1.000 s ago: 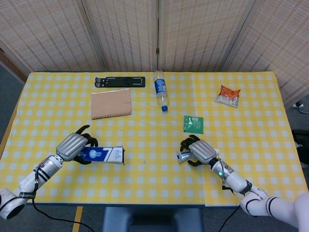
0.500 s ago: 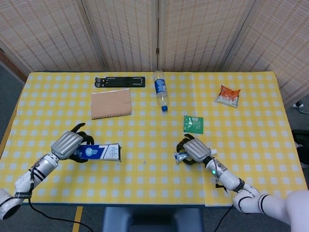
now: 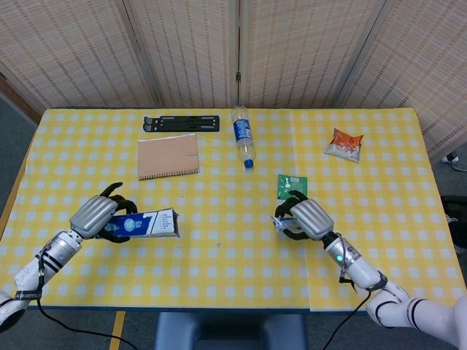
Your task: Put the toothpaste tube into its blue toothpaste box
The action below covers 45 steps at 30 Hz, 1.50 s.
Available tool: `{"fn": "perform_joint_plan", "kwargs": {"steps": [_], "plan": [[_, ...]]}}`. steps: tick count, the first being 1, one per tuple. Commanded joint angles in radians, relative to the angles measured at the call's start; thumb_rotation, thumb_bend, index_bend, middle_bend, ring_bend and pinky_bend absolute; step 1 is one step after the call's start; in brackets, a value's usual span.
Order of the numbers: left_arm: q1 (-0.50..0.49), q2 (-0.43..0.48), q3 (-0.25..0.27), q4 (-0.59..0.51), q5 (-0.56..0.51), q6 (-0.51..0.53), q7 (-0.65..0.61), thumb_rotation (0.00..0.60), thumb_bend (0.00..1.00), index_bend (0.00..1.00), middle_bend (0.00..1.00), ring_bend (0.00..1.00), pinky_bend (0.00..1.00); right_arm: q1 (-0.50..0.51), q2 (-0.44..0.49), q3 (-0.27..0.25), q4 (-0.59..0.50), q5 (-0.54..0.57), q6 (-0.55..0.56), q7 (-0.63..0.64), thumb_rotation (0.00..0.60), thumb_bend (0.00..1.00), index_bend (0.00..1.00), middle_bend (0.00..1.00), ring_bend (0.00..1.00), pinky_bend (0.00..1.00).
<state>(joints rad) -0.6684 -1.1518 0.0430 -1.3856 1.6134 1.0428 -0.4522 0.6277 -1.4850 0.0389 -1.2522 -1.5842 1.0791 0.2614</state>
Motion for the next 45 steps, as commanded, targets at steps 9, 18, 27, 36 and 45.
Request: {"fn": "perform_joint_plan", "kwargs": {"steps": [9, 18, 27, 36, 45], "plan": [[0.005, -0.002, 0.01, -0.015, -0.006, -0.025, -0.036, 0.6, 0.15, 0.46, 0.56, 0.38, 0.0, -0.043, 0.137, 0.039, -0.205, -0.057, 0.188, 0.221, 0.6, 0.36, 0.66, 0.5, 0.36, 0.23], [0.009, 0.002, 0.018, -0.025, 0.003, -0.028, -0.11, 0.6, 0.15, 0.47, 0.56, 0.38, 0.0, -0.041, 0.239, 0.115, -0.416, -0.003, 0.221, 0.408, 0.6, 0.36, 0.69, 0.53, 0.41, 0.29], [-0.001, -0.023, 0.027, -0.057, 0.048, -0.008, -0.265, 0.6, 0.15, 0.47, 0.56, 0.39, 0.0, -0.025, 0.291, 0.226, -0.625, 0.094, 0.22, 0.6, 0.6, 0.36, 0.72, 0.56, 0.44, 0.35], [-0.027, -0.063, 0.025, -0.112, 0.069, -0.012, -0.322, 0.6, 0.15, 0.48, 0.56, 0.39, 0.0, 0.002, 0.262, 0.276, -0.695, 0.123, 0.203, 0.601, 0.6, 0.36, 0.73, 0.56, 0.45, 0.35], [-0.073, -0.108, 0.023, -0.132, 0.098, -0.026, -0.432, 0.6, 0.15, 0.48, 0.56, 0.4, 0.0, 0.003, 0.237, 0.286, -0.701, 0.134, 0.19, 0.635, 0.6, 0.36, 0.73, 0.56, 0.45, 0.35]]}}
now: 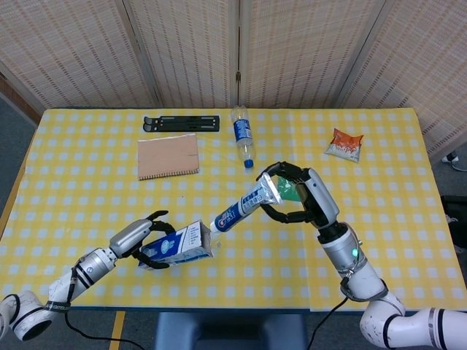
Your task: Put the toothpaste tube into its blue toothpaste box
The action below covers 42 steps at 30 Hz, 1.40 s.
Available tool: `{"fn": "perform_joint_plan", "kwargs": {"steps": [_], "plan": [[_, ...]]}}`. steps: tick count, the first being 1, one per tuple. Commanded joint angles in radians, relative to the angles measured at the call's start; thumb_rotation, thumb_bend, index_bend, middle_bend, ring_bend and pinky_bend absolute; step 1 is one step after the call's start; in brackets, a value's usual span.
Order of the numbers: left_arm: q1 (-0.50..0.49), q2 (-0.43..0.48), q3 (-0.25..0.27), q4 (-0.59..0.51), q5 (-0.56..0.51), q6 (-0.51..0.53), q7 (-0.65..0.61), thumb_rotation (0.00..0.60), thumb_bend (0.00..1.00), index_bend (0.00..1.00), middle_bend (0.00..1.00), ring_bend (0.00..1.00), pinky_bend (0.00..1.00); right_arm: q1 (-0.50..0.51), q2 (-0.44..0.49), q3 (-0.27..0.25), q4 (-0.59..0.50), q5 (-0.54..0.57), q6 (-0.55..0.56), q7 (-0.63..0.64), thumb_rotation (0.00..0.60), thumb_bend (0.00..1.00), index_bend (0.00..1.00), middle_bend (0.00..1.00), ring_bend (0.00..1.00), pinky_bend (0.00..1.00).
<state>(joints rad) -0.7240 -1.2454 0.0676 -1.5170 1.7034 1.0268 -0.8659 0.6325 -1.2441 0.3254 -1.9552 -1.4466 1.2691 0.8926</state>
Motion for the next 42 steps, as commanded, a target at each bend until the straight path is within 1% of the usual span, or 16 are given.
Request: {"fn": "perform_joint_plan", "kwargs": {"steps": [1, 7, 19, 30, 35, 42], "plan": [[-0.021, -0.018, -0.003, 0.0, 0.008, -0.011, -0.021, 0.6, 0.15, 0.48, 0.56, 0.4, 0.0, -0.002, -0.005, -0.001, 0.003, -0.005, 0.0, 0.003, 0.6, 0.36, 0.73, 0.56, 0.45, 0.35], [-0.041, -0.04, -0.007, 0.007, 0.002, -0.025, -0.02, 0.6, 0.15, 0.49, 0.56, 0.4, 0.0, -0.004, -0.009, 0.005, 0.006, -0.005, -0.003, 0.02, 0.6, 0.36, 0.73, 0.56, 0.45, 0.35], [-0.066, -0.053, -0.008, 0.064, -0.019, -0.043, -0.062, 0.6, 0.15, 0.49, 0.56, 0.41, 0.0, -0.022, 0.009, -0.013, 0.001, -0.03, -0.012, 0.037, 0.6, 0.36, 0.73, 0.56, 0.45, 0.36], [-0.077, -0.025, -0.009, 0.056, -0.022, -0.031, -0.064, 0.6, 0.15, 0.49, 0.56, 0.41, 0.0, -0.021, -0.006, -0.019, 0.032, -0.034, -0.022, 0.047, 0.6, 0.36, 0.73, 0.56, 0.45, 0.38], [-0.081, -0.03, -0.005, 0.049, -0.024, -0.039, -0.053, 0.6, 0.15, 0.49, 0.56, 0.41, 0.0, -0.012, -0.018, -0.015, 0.041, -0.028, -0.032, 0.043, 0.6, 0.36, 0.73, 0.56, 0.44, 0.38], [-0.094, -0.032, -0.012, 0.035, -0.024, -0.041, -0.046, 0.6, 0.15, 0.49, 0.56, 0.41, 0.0, -0.009, -0.028, -0.014, 0.053, -0.022, -0.038, 0.038, 0.6, 0.36, 0.73, 0.56, 0.44, 0.38]]}}
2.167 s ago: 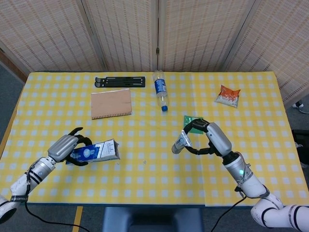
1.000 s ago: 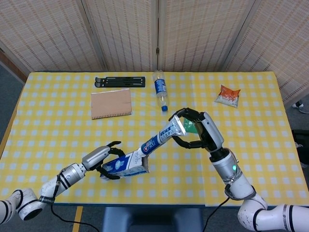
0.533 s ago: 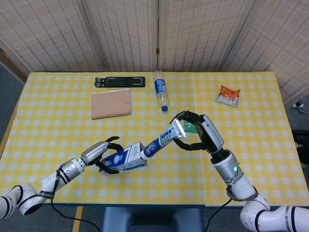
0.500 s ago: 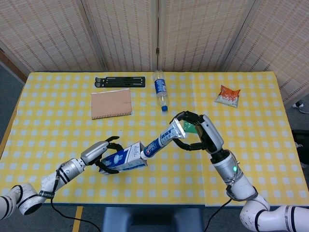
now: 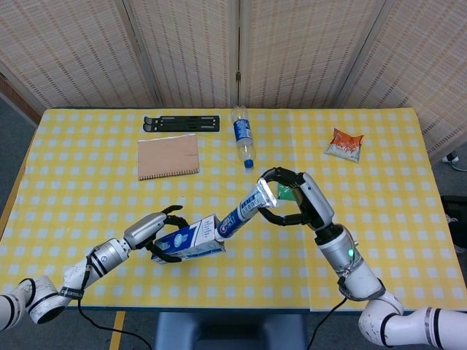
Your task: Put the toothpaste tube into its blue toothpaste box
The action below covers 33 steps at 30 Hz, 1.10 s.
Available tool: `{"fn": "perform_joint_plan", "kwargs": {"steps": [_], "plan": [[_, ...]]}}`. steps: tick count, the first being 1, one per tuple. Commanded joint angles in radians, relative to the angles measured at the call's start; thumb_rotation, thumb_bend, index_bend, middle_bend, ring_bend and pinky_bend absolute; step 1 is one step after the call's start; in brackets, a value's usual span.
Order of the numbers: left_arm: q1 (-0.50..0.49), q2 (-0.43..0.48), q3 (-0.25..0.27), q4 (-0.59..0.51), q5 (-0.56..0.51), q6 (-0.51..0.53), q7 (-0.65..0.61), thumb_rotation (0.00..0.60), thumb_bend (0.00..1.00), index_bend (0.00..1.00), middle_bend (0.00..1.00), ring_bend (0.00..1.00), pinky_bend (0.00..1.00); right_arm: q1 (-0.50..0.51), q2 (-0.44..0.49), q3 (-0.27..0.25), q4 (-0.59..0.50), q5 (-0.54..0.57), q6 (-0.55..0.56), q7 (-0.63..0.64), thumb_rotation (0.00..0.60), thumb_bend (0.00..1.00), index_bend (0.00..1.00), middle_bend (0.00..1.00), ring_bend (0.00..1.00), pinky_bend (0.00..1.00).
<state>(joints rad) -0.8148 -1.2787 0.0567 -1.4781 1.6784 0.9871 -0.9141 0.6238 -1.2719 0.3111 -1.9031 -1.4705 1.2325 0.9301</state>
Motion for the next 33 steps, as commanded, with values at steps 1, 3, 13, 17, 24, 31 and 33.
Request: {"fn": "perform_joint_plan", "kwargs": {"steps": [1, 3, 13, 17, 24, 31, 33], "plan": [[-0.004, 0.002, -0.002, -0.005, 0.0, -0.001, 0.002, 0.6, 0.15, 0.49, 0.56, 0.41, 0.0, 0.0, 0.0, 0.001, 0.002, 0.002, -0.001, 0.001, 0.6, 0.36, 0.73, 0.56, 0.44, 0.38], [-0.004, 0.002, -0.003, -0.009, -0.003, 0.0, 0.005, 0.6, 0.15, 0.49, 0.56, 0.41, 0.0, -0.001, 0.0, 0.003, 0.004, 0.001, 0.001, 0.004, 0.6, 0.36, 0.73, 0.56, 0.44, 0.38], [-0.01, -0.015, 0.003, -0.022, -0.003, -0.006, 0.019, 0.6, 0.15, 0.49, 0.56, 0.41, 0.0, 0.012, -0.035, 0.012, 0.021, 0.002, 0.001, 0.017, 0.6, 0.36, 0.73, 0.56, 0.45, 0.38], [-0.014, -0.021, 0.005, -0.026, -0.001, -0.01, 0.023, 0.6, 0.15, 0.49, 0.56, 0.41, 0.01, 0.02, -0.062, 0.016, 0.041, -0.004, 0.007, 0.029, 0.6, 0.36, 0.73, 0.56, 0.44, 0.38], [-0.021, -0.027, 0.006, -0.038, 0.002, -0.012, 0.023, 0.6, 0.15, 0.49, 0.56, 0.41, 0.01, 0.03, -0.101, 0.012, 0.079, -0.02, 0.016, 0.039, 0.6, 0.36, 0.74, 0.57, 0.45, 0.38], [-0.021, -0.023, -0.008, -0.047, -0.005, 0.009, 0.017, 0.6, 0.15, 0.5, 0.56, 0.41, 0.01, 0.039, -0.13, -0.007, 0.121, -0.053, 0.023, 0.042, 0.6, 0.36, 0.75, 0.57, 0.45, 0.38], [-0.019, -0.021, -0.01, -0.045, -0.008, 0.013, 0.015, 0.6, 0.15, 0.5, 0.56, 0.41, 0.01, 0.041, -0.132, -0.013, 0.125, -0.056, 0.02, 0.039, 0.6, 0.36, 0.75, 0.57, 0.45, 0.38]]}}
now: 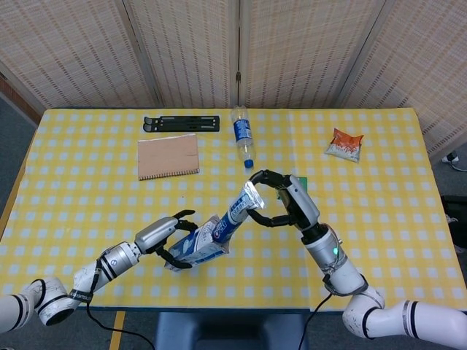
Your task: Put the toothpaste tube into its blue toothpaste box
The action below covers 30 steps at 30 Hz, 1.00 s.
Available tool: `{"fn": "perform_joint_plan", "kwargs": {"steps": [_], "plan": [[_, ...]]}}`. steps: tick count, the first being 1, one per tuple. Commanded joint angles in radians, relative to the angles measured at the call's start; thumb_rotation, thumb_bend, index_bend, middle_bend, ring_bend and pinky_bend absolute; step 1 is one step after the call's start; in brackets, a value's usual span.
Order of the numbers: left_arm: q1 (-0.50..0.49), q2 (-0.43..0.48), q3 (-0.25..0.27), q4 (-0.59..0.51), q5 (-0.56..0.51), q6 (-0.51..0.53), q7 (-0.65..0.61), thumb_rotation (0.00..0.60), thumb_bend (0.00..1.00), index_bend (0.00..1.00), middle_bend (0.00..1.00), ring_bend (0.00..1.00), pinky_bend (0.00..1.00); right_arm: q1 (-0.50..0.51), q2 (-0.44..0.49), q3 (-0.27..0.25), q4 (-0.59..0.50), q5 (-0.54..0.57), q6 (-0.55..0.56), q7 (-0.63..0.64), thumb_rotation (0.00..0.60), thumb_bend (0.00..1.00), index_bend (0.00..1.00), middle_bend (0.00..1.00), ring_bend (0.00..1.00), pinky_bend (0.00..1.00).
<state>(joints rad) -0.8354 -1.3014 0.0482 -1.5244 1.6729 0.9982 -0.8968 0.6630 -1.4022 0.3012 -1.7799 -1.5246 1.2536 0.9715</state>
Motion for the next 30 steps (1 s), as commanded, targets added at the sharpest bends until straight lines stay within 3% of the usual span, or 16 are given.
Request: {"fn": "perform_joint_plan", "kwargs": {"steps": [1, 3, 5, 7, 9, 10, 23, 30], "plan": [[0.001, 0.002, -0.002, 0.002, -0.005, 0.002, -0.004, 0.6, 0.15, 0.5, 0.56, 0.41, 0.01, 0.002, -0.003, -0.005, 0.003, -0.004, -0.001, -0.005, 0.6, 0.36, 0.75, 0.56, 0.45, 0.37], [0.001, 0.004, -0.003, 0.005, -0.008, 0.001, -0.006, 0.6, 0.15, 0.5, 0.56, 0.41, 0.01, 0.003, -0.001, -0.012, 0.006, -0.021, 0.002, -0.014, 0.6, 0.36, 0.71, 0.52, 0.42, 0.35], [0.002, 0.008, -0.003, 0.006, -0.01, 0.002, -0.008, 0.6, 0.15, 0.5, 0.56, 0.41, 0.01, 0.004, 0.001, -0.02, 0.012, -0.04, 0.008, -0.035, 0.6, 0.36, 0.57, 0.41, 0.34, 0.26], [0.003, 0.011, -0.003, 0.006, -0.011, 0.003, -0.009, 0.6, 0.15, 0.5, 0.56, 0.41, 0.01, 0.008, 0.01, -0.033, 0.015, -0.061, 0.001, -0.044, 0.6, 0.36, 0.25, 0.22, 0.18, 0.09], [0.003, 0.014, -0.004, 0.006, -0.011, 0.005, -0.01, 0.6, 0.15, 0.5, 0.56, 0.41, 0.01, 0.011, 0.02, -0.038, 0.015, -0.071, -0.001, -0.039, 0.6, 0.36, 0.04, 0.08, 0.06, 0.01], [0.003, 0.015, -0.003, 0.006, -0.011, 0.005, -0.01, 0.6, 0.15, 0.5, 0.56, 0.41, 0.01, 0.011, 0.022, -0.038, 0.016, -0.071, 0.002, -0.038, 0.6, 0.36, 0.0, 0.03, 0.02, 0.0], [0.008, 0.021, -0.006, 0.005, -0.009, 0.023, -0.024, 0.6, 0.15, 0.51, 0.56, 0.41, 0.01, 0.007, 0.022, -0.036, 0.014, -0.068, 0.039, -0.045, 0.6, 0.36, 0.0, 0.0, 0.0, 0.0], [0.024, 0.036, -0.027, 0.013, -0.012, 0.088, -0.177, 0.6, 0.15, 0.52, 0.56, 0.43, 0.01, -0.011, 0.052, -0.029, 0.002, -0.067, 0.077, -0.004, 0.6, 0.36, 0.0, 0.0, 0.0, 0.0]]}}
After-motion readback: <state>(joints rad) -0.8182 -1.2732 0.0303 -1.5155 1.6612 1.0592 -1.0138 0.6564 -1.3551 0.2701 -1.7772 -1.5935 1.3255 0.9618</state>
